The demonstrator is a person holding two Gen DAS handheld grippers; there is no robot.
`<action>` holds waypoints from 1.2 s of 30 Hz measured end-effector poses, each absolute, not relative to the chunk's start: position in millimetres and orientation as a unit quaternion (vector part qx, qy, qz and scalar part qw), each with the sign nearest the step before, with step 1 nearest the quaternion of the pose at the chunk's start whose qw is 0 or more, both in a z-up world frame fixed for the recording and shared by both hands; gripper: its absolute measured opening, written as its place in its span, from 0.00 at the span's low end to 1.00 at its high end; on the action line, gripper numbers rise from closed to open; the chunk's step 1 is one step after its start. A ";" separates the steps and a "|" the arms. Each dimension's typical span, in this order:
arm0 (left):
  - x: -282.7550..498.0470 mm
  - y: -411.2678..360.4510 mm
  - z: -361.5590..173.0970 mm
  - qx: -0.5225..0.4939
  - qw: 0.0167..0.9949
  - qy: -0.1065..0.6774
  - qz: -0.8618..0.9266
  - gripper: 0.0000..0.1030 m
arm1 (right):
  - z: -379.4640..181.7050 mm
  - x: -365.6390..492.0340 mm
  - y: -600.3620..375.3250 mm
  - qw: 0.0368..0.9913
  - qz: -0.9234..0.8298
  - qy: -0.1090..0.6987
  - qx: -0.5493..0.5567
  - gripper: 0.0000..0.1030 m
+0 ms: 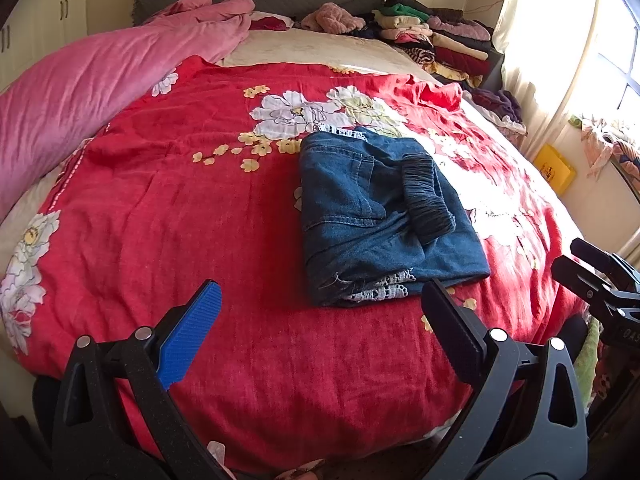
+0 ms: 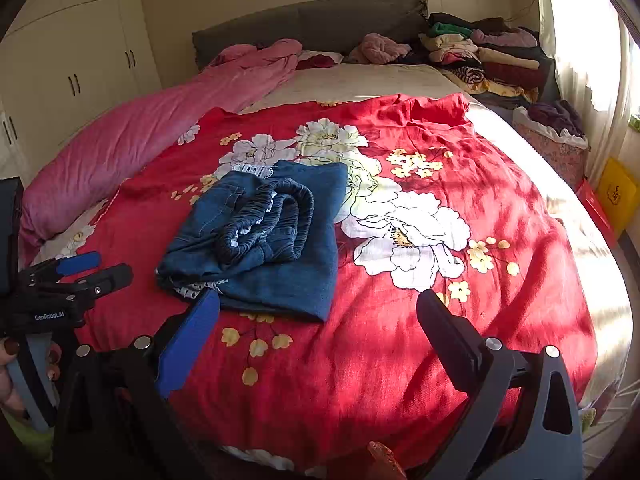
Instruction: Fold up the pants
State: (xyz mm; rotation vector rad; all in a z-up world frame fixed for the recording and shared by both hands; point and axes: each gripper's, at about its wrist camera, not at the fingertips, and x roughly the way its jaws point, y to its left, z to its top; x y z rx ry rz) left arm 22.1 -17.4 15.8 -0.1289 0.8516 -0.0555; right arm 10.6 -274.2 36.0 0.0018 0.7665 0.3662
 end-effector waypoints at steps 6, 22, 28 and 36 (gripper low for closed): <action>22.0 -16.0 15.2 -0.060 0.908 0.413 -0.026 0.91 | 36.1 10.5 -274.1 0.911 0.177 0.372 0.001 0.96; 22.3 -15.9 13.3 -0.049 0.908 0.416 -0.020 0.91 | 36.2 10.6 -274.6 0.911 0.176 0.372 0.000 0.96; 22.2 -17.2 13.7 -0.045 0.907 0.418 -0.022 0.91 | 35.0 10.0 -278.2 0.912 0.172 0.373 0.001 0.96; 22.9 -16.2 11.3 -0.039 0.904 0.425 -0.017 0.91 | 34.6 11.7 -281.3 0.913 0.163 0.375 0.002 0.96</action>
